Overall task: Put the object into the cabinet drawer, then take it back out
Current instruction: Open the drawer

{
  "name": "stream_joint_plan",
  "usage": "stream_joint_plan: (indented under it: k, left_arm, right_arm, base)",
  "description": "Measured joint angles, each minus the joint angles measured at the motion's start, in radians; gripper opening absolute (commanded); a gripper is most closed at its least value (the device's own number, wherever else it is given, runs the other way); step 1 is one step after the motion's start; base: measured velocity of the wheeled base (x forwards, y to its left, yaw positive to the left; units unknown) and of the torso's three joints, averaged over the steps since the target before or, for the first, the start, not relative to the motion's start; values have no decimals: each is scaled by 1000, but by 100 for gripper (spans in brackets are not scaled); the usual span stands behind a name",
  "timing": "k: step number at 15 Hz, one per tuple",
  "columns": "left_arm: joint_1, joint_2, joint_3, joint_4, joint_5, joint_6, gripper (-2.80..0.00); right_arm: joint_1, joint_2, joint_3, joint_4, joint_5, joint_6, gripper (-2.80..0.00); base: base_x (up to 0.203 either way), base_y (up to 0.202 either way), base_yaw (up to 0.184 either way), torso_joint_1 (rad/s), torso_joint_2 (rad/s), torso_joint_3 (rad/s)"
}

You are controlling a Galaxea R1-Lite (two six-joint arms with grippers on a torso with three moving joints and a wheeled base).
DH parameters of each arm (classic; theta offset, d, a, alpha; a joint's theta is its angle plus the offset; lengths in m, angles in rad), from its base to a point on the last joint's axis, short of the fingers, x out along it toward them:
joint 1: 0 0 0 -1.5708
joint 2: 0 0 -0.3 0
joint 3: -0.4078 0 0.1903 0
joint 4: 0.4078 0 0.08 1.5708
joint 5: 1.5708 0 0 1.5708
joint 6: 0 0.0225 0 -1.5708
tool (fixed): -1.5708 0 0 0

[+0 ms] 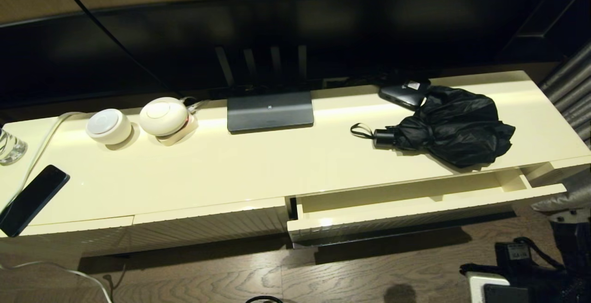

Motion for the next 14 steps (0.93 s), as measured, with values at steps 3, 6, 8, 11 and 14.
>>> stream_joint_plan:
  k: [3, 6, 8, 11, 14]
  left_arm:
    - [0, 0, 0, 0, 0, 0, -280]
    - [0, 0, 0, 0, 0, -1, -280]
    - [0, 0, 0, 0, 0, 0, -280]
    - [0, 0, 0, 0, 0, 0, -280]
    - [0, 0, 0, 1, 0, -1, -280]
  right_arm:
    - [11, -150, -126, 299, 16, 283, -280]
    - [11, -200, -255, 534, 48, 544, -280]
    - [10, -188, -345, 620, 53, 733, -280]
    - [14, -134, -446, 667, 55, 983, -280]
    - [17, -54, -541, 672, 53, 1197, -280]
  base:
    - [0, 0, 0, 0, 0, 0]
    - [0, 0, 0, 0, 0, 0]
    - [0, 0, 0, 0, 0, 0]
    - [0, 0, 0, 0, 0, 0]
    - [0, 0, 0, 0, 0, 0]
